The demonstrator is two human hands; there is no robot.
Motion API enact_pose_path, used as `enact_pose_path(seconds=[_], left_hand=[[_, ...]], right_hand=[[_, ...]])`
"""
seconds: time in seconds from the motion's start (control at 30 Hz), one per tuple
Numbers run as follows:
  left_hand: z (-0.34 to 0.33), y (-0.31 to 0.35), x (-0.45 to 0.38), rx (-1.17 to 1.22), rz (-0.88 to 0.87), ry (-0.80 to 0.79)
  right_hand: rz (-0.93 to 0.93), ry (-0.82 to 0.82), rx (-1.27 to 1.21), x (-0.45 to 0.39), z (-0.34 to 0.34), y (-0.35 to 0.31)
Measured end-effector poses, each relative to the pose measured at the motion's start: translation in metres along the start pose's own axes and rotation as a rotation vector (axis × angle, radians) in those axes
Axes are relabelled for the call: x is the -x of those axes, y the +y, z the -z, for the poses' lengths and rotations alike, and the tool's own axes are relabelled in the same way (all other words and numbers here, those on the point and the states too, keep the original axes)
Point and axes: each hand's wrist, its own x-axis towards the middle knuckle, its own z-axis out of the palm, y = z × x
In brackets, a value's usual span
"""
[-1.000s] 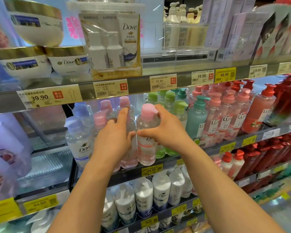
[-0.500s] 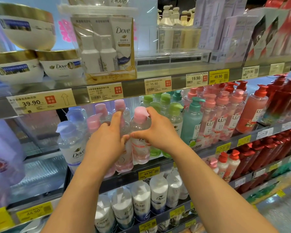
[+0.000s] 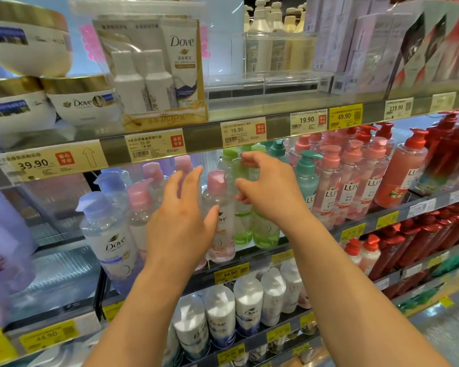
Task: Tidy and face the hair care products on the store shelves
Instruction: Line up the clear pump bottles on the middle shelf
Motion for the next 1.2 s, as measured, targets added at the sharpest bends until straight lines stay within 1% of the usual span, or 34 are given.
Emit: enact_pose_path(seconds=[0.07,0.13,0.2,0.27,0.37,0.43,0.53,0.7,0.97,1.1,1.2], left_hand=[[-0.007,0.004,-0.005,-0.031,-0.014,-0.071],[-0.015,0.008,-0.012,-0.063,-0.001,-0.144],[-0.02,0.014,-0.018,-0.084,0.003,-0.208],[-0.025,0.017,-0.02,-0.075,-0.006,-0.231],[-0.029,0.016,-0.021,-0.075,-0.014,-0.22],[-0.028,0.017,-0.019,-0.076,0.01,-0.216],[-0.026,0.02,-0.016,-0.065,0.05,-0.192],[-0.025,0.021,-0.015,-0.071,0.08,-0.157],[-0.028,0.015,-0.015,-0.056,0.105,-0.113],[-0.028,0.013,-0.015,-0.037,0.105,-0.127],[-0.026,0.016,-0.014,-0.007,0.123,-0.138]], right_hand=[[0.051,0.011,0.147,-0.003,-0.001,0.0],[0.079,-0.037,0.257,-0.004,-0.006,0.0],[0.081,-0.076,0.302,-0.007,-0.01,-0.001],[0.064,-0.129,0.331,-0.012,-0.011,-0.002],[-0.003,-0.246,0.311,-0.02,-0.011,-0.002],[-0.012,-0.292,0.309,-0.022,-0.011,0.002],[0.043,-0.29,0.407,-0.023,-0.013,0.005],[0.106,-0.235,0.533,-0.022,-0.017,0.008],[0.109,-0.267,0.347,-0.016,-0.013,0.008],[0.145,-0.32,0.408,-0.008,-0.004,0.005],[0.159,-0.327,0.423,-0.007,-0.004,0.006]])
